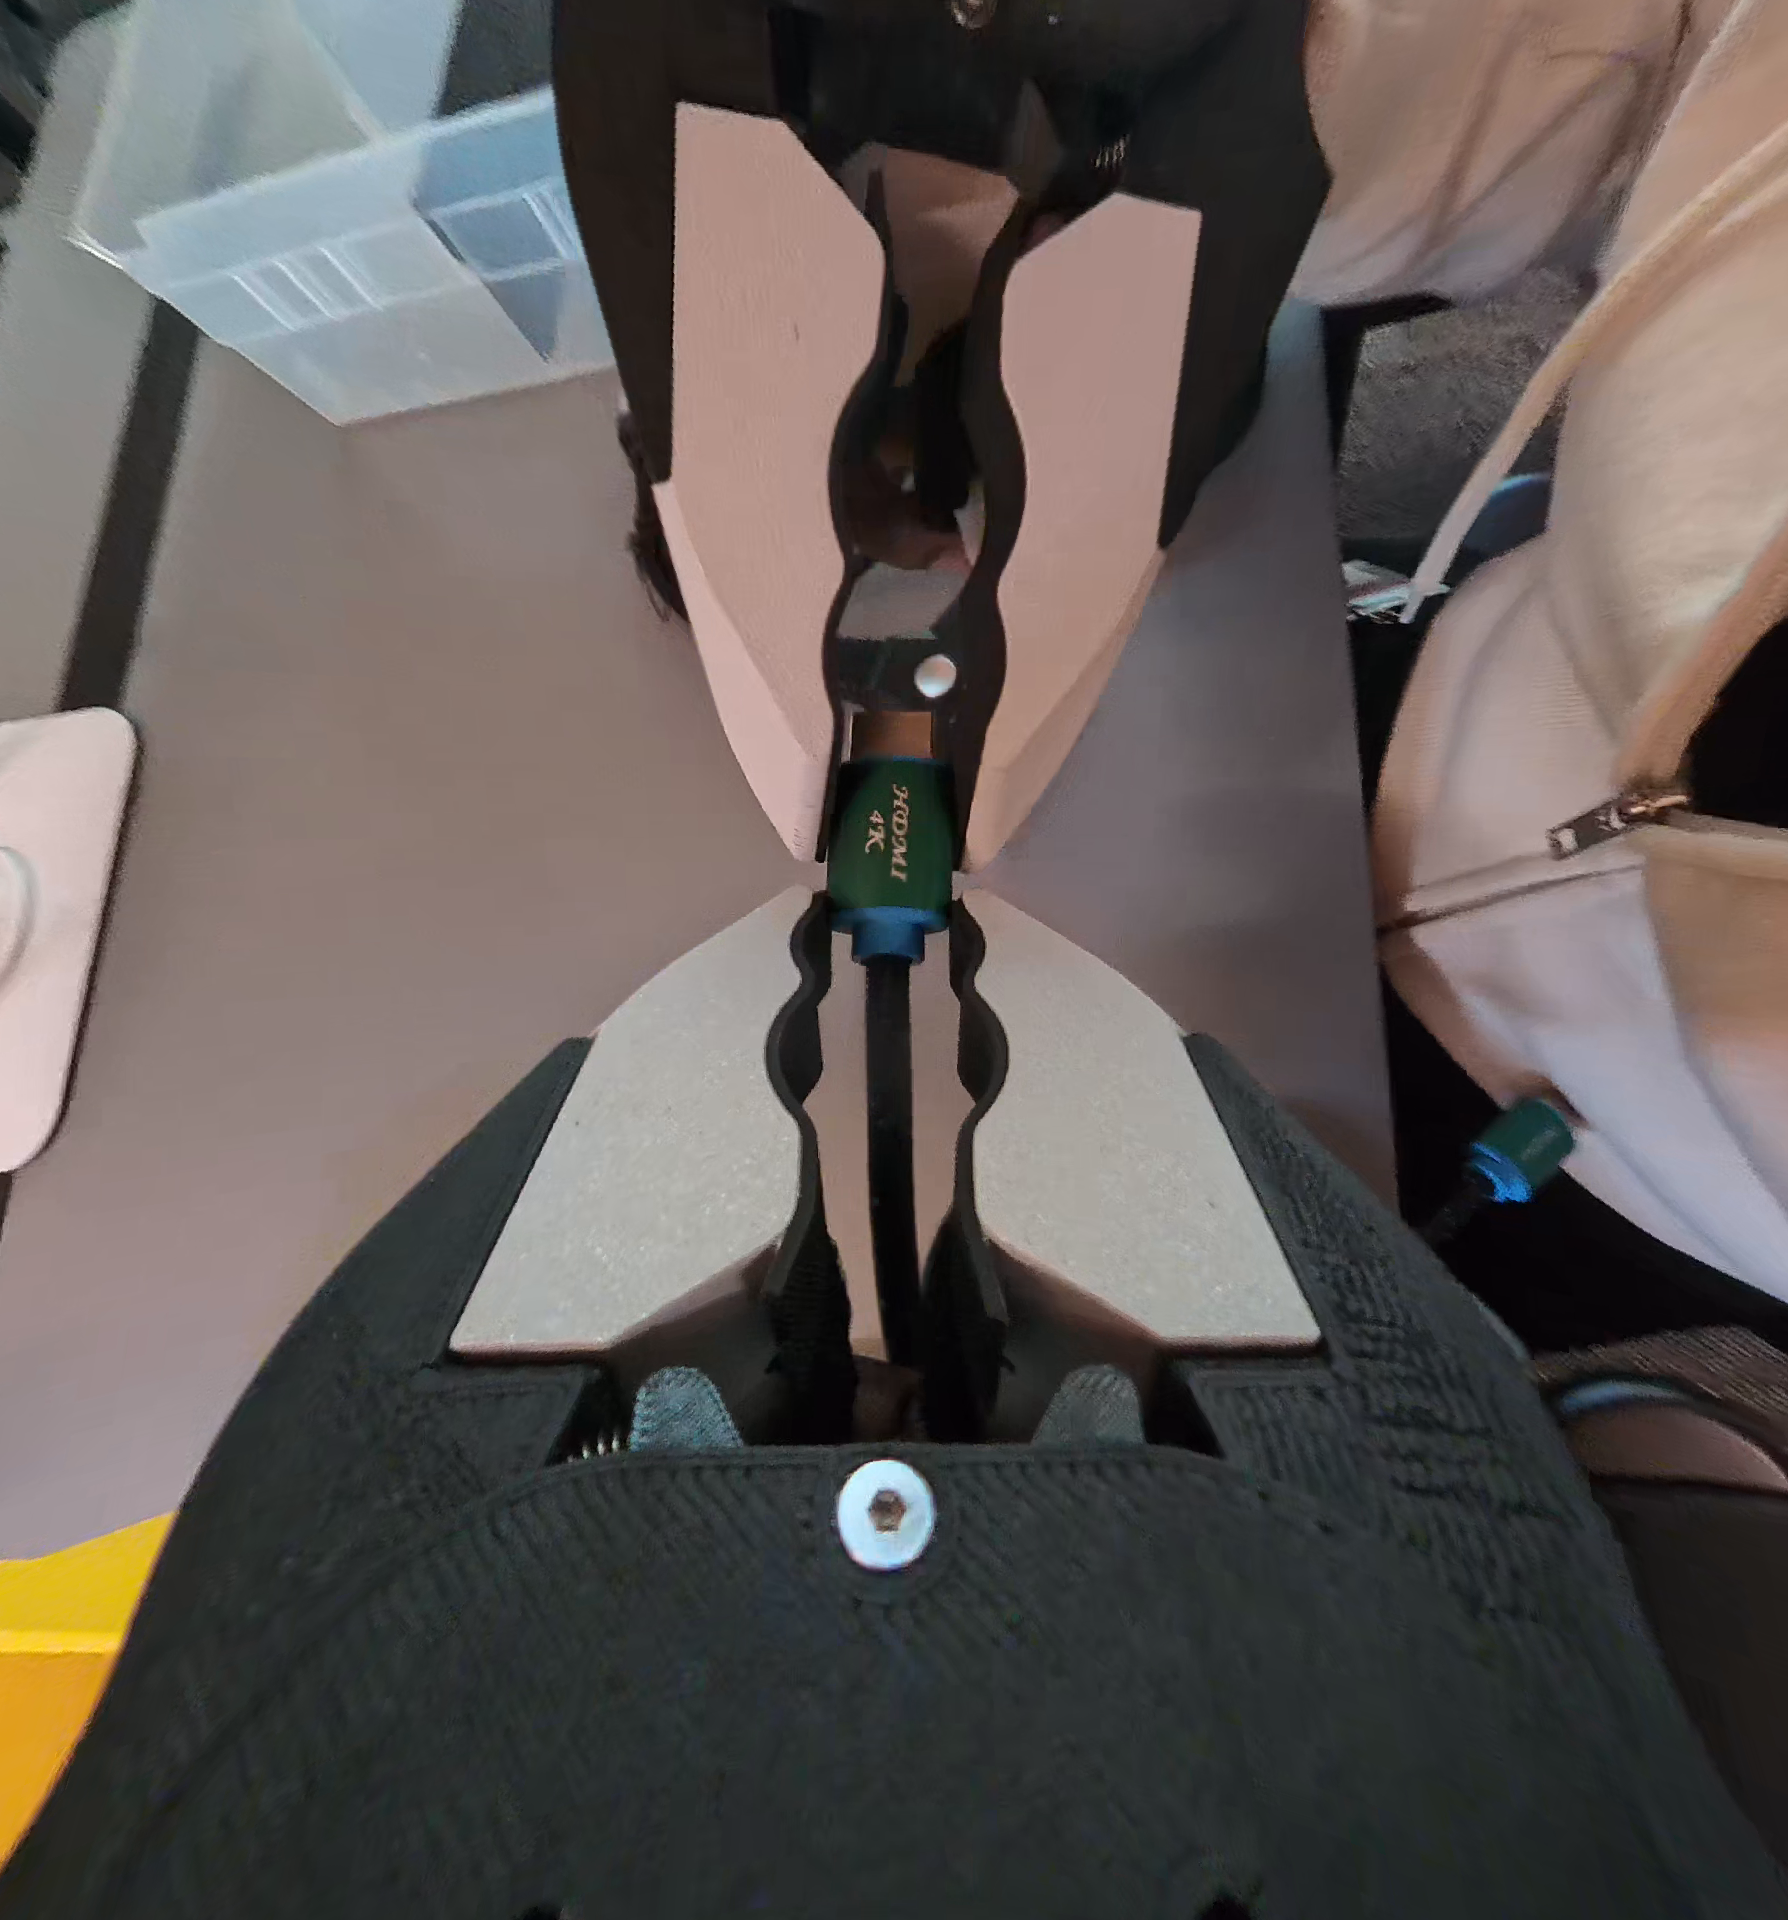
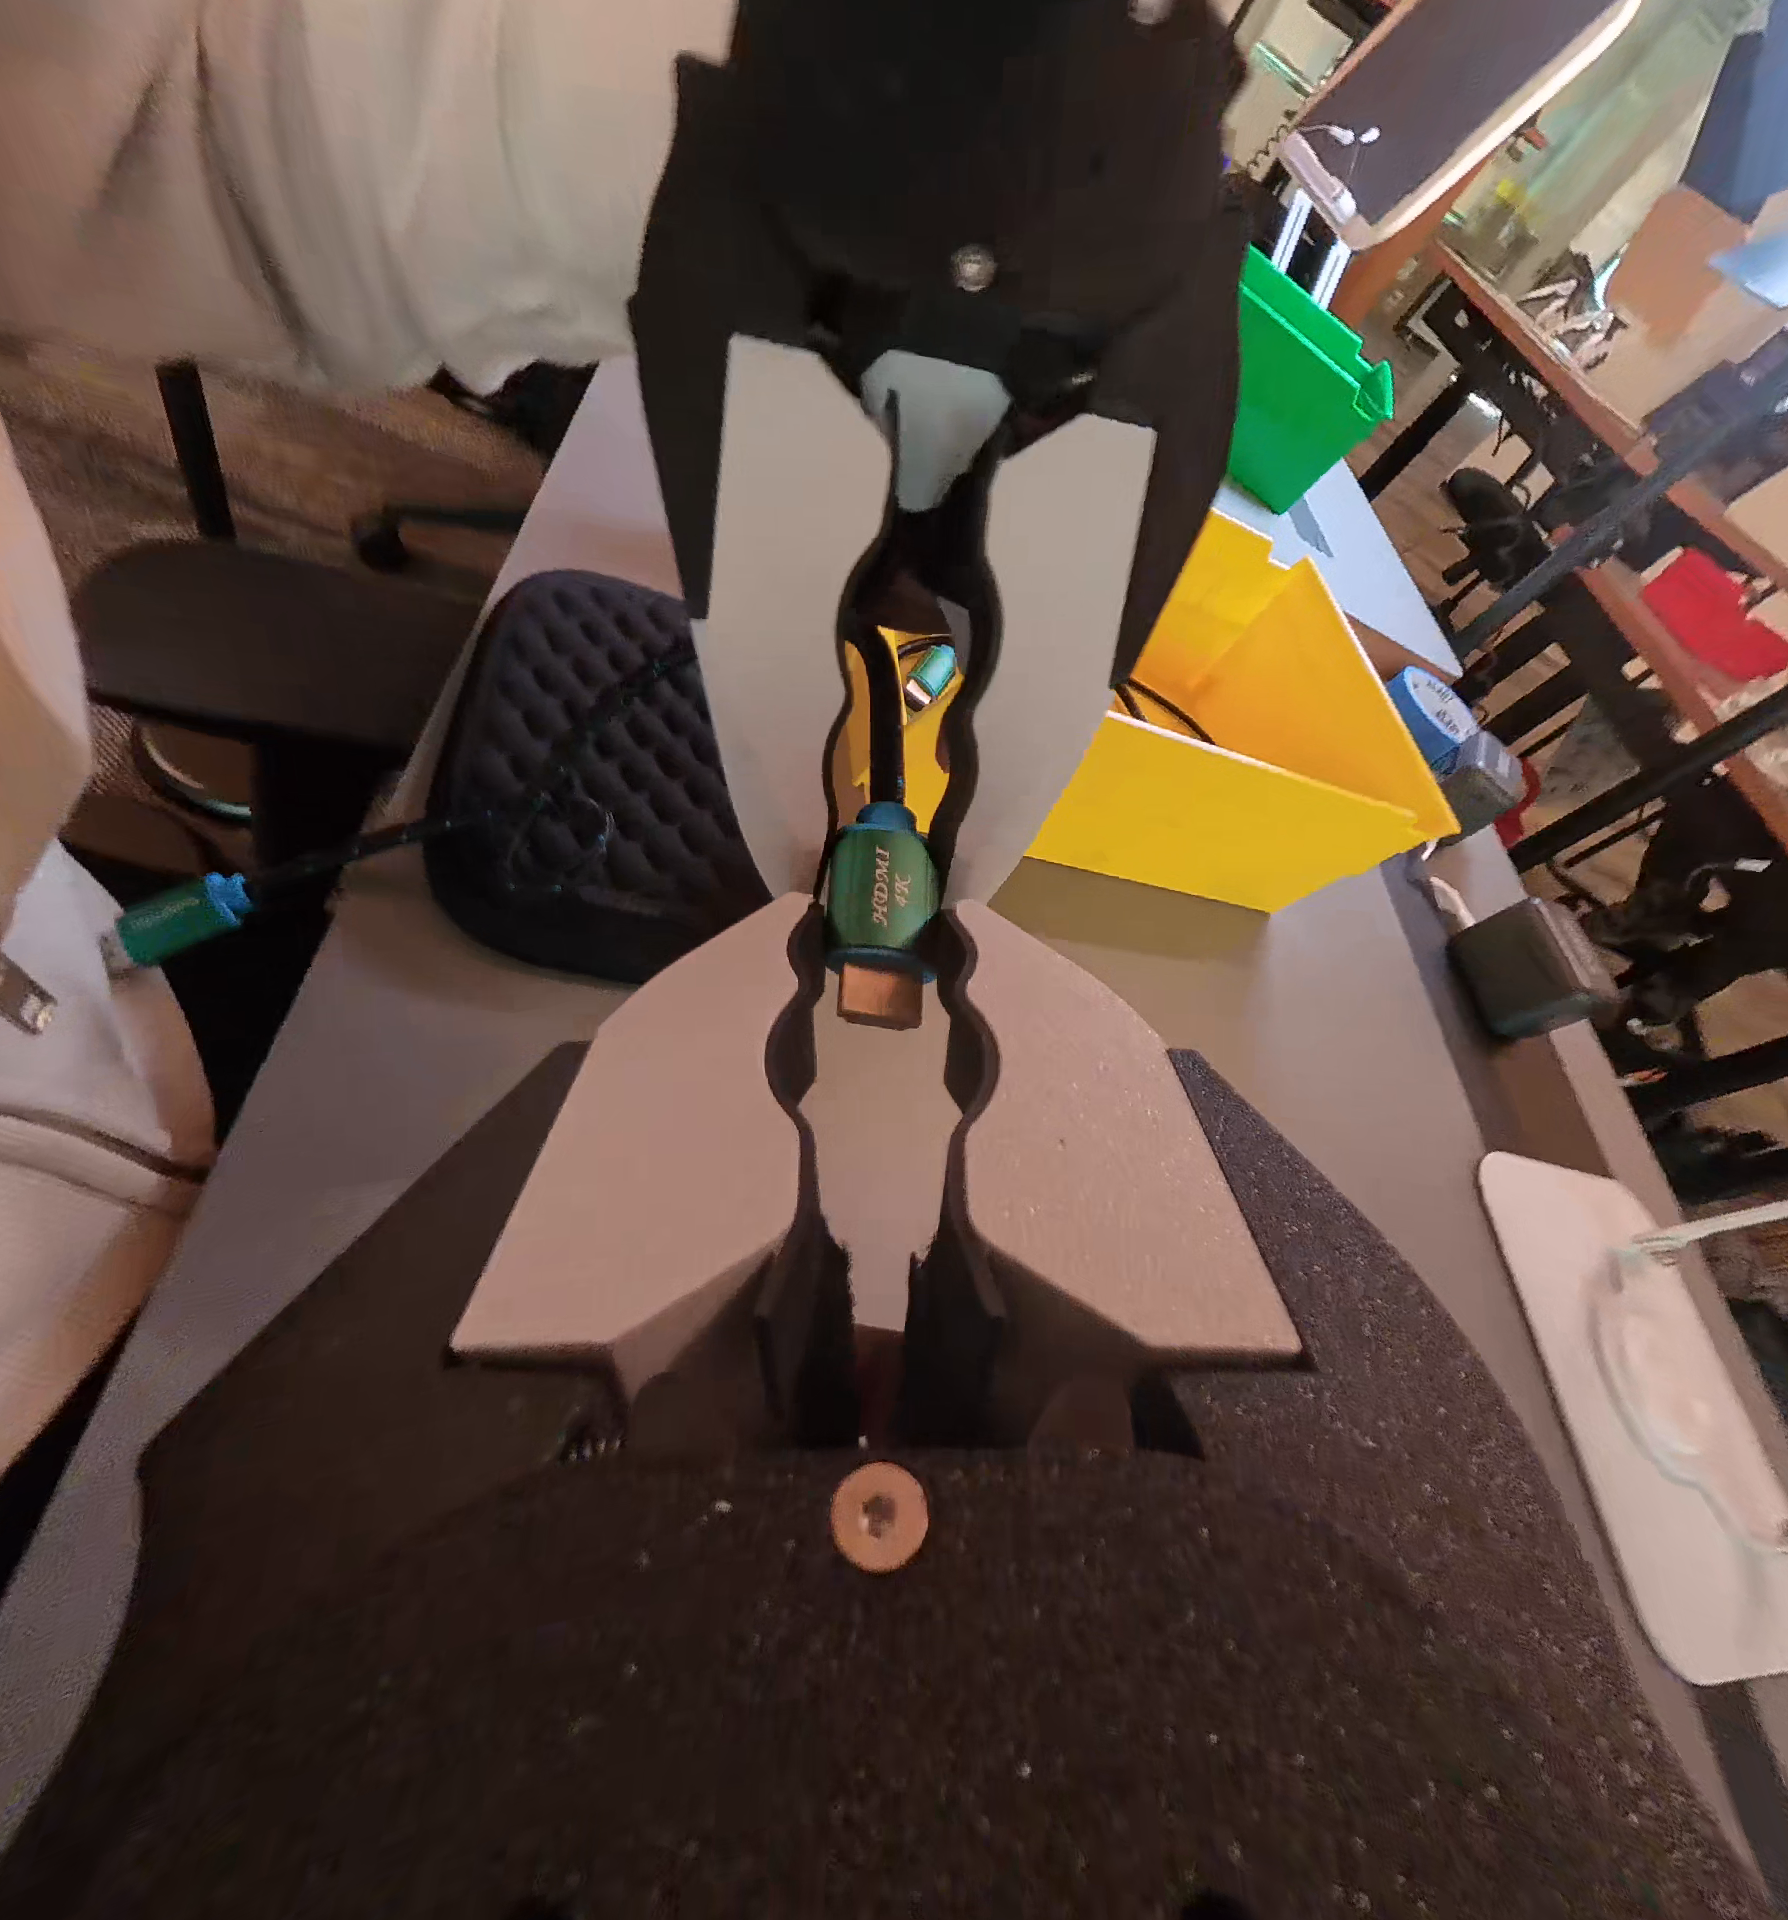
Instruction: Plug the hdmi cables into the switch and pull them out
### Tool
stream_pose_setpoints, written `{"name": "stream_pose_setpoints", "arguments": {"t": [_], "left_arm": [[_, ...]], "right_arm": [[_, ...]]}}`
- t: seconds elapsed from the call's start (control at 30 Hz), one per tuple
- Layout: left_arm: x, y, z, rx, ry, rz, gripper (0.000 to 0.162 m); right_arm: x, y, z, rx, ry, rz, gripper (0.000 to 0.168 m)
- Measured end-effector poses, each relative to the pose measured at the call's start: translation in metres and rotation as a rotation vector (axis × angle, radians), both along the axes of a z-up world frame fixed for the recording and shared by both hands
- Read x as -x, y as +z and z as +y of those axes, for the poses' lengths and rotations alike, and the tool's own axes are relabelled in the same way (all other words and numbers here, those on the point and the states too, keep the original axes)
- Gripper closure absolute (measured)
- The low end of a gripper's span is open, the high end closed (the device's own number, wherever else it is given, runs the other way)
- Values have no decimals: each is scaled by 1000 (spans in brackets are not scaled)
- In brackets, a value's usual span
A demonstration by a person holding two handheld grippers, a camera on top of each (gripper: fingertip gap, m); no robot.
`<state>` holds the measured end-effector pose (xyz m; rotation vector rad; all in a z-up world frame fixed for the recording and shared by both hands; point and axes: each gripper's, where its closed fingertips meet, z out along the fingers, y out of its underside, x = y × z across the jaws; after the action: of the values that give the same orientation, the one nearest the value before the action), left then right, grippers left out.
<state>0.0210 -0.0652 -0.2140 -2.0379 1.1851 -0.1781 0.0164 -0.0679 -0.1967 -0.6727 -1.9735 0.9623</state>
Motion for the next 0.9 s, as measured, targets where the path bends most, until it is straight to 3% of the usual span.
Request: {"name": "stream_pose_setpoints", "arguments": {"t": [0.17, 0.33, 0.9], "left_arm": [[7, -4, -6, 129, 21, 116, 140], [28, -18, -10, 189, 42, 364, 145], [21, -25, 3, 191, 75, 273, 156]], "right_arm": [[4, -2, -3, -59, 6, -9, 148], [7, 2, -3, 4, -11, -21, 148], [10, -7, 4, 60, -71, -110, 148]]}}
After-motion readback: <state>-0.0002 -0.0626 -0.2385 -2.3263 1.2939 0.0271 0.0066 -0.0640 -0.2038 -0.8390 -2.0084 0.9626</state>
